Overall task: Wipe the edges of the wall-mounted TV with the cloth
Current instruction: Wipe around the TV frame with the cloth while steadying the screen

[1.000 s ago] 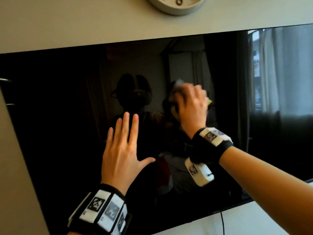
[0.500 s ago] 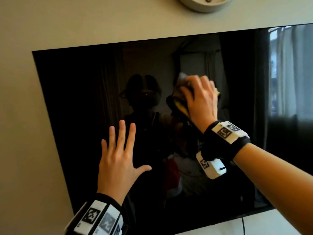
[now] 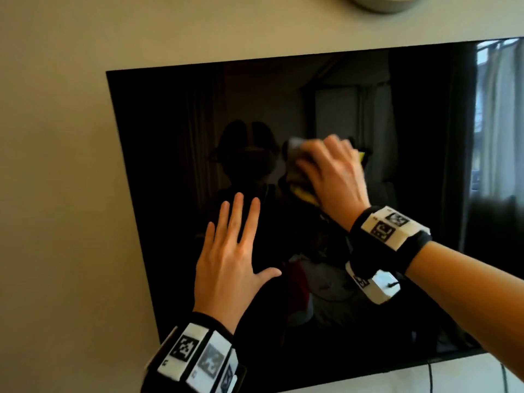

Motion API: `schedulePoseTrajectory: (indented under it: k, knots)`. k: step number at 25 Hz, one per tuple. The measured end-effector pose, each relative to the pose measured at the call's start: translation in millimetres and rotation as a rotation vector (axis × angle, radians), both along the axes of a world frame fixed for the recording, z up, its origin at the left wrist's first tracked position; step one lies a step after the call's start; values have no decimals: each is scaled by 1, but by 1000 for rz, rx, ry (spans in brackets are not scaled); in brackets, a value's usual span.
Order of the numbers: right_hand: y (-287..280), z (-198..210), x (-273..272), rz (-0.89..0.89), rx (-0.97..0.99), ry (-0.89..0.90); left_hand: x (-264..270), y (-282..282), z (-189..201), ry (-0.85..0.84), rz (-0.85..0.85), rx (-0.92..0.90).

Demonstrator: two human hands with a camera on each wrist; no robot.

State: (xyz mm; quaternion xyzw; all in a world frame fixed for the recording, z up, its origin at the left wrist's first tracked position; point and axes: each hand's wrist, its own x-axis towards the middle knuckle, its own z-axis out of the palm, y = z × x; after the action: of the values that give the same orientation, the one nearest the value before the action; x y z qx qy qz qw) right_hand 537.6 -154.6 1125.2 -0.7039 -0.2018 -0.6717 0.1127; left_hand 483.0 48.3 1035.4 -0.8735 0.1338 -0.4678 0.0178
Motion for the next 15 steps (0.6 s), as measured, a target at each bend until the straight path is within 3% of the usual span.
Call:
schedulePoseTrajectory:
  k: [2,3,6,7,10,11,14,15]
  knots:
    - [5,10,-5,50,271,15,-5,20,-8,-13,-8,-33]
    - [18,7,-6,37,246,13,-7,30,-12,-9,14,-48]
    - [50,-11,-6,-20,-195,-6,-8,56,-22,20,64,-84]
    - [41,1,-5,-28,-164,-2,-7,60,-24,28,61,-85]
    - [30,30,-4,48,423,18,-4,66,-29,25,28,-75]
    - [41,23,-4,28,401,26,-3,66,-31,18,22,-72]
    - [67,-7,-1,16,-58,-22,1,67,-33,2,19,-82]
    - [65,-1,0,31,-20,-6,2,67,-33,-1,17,-87]
